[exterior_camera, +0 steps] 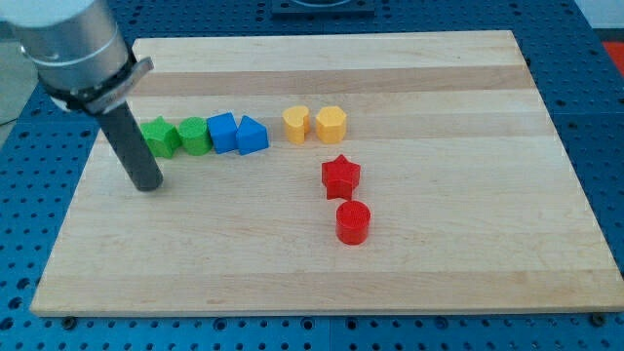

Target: Slide the red blocks to the center of the board

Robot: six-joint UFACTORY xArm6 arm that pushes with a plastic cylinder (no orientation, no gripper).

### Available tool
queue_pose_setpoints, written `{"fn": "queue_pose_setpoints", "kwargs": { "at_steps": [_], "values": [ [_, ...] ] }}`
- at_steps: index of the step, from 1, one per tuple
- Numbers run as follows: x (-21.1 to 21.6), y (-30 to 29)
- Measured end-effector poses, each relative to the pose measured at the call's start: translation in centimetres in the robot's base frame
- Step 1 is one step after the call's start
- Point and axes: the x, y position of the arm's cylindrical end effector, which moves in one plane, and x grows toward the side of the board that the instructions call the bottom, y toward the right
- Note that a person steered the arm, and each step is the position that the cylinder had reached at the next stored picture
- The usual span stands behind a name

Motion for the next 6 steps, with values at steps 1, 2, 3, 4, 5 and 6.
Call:
{"fn": "queue_pose_setpoints", "kwargs": {
  "at_steps": [1, 2, 3, 4, 5, 6],
  "values": [
    [1.1, 6.1],
    [1.1, 13.8],
    [1.1, 20.9],
    [-0.8, 26.3],
    [-4.7, 30.1],
    [-4.0, 30.8]
  ]
}}
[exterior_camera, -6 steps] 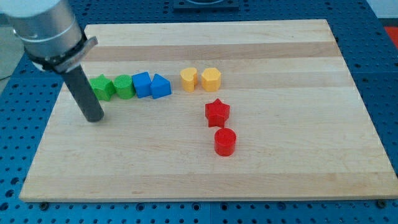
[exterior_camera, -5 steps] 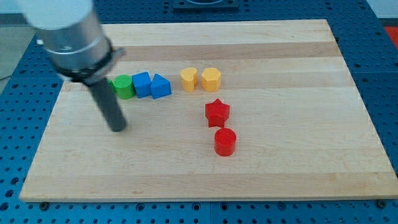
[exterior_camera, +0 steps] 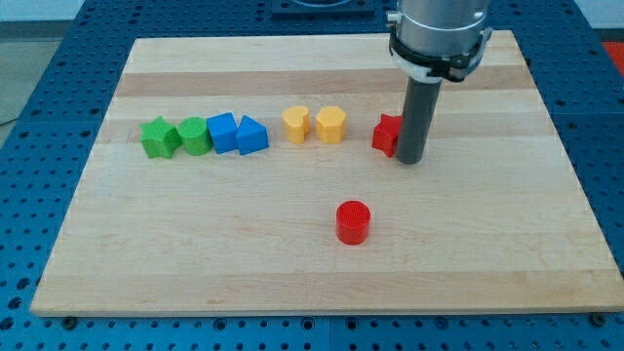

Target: Slide the red blocks to the center of the board

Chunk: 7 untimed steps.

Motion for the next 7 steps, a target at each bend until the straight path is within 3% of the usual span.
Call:
{"fn": "queue_pose_setpoints", "kwargs": {
  "at_steps": [4, 5, 6, 7],
  "values": [
    [13.6, -10.3],
    [10.9, -12.1],
    [9.9, -19.1],
    [14.6, -23.1]
  ]
}}
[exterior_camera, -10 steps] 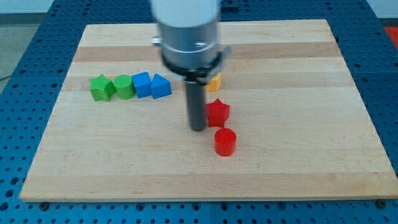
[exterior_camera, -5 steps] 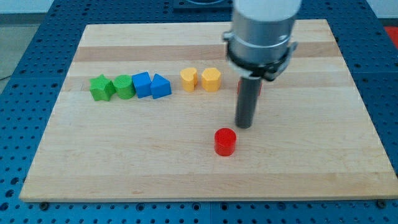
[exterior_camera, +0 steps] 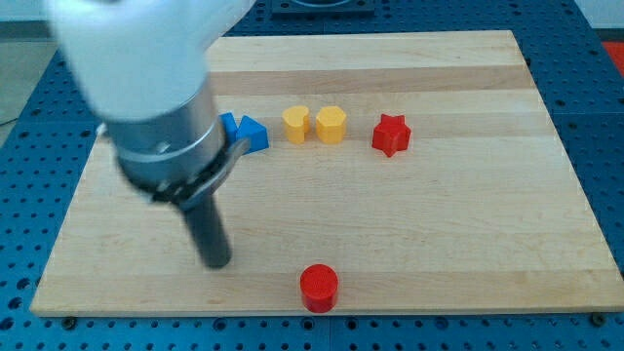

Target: Slide the red blocks to the center of the board

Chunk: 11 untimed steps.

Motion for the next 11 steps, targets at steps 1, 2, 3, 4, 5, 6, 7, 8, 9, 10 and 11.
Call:
{"fn": "queue_pose_setpoints", "kwargs": {
  "at_steps": [1, 2, 3, 4, 5, 6, 7, 8, 9, 10, 11],
  "values": [
    [2.7, 0.0],
    [2.8, 4.9],
    [2.5, 15.1],
    [1.3, 19.2],
    [1.9, 19.1],
    [2.7, 20.2],
    [1.5, 22.2],
    [-0.5, 22.7],
    [0.7, 22.9],
    [0.0, 24.8],
    [-5.0, 25.4]
  ]
}}
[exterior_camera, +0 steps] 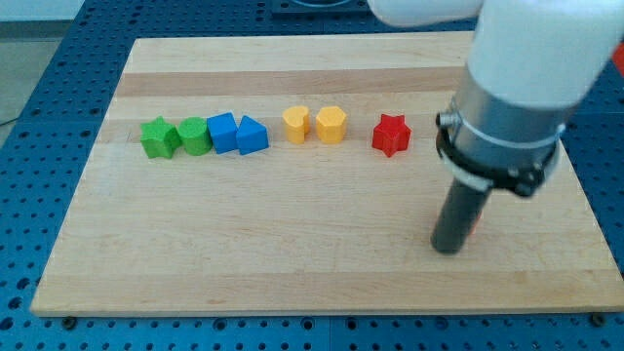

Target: Slide the red blocks to the center of the board

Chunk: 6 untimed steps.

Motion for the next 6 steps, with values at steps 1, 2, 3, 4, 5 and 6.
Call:
{"fn": "queue_pose_setpoints", "kwargs": {
  "at_steps": [1, 2, 3, 4, 5, 6],
  "values": [
    [-1.4, -0.1],
    [0.7, 0.0],
    [0.6, 2.0],
    [-2.0, 2.5],
    [-5.7, 2.3],
    [-6.7, 2.1]
  ]
}}
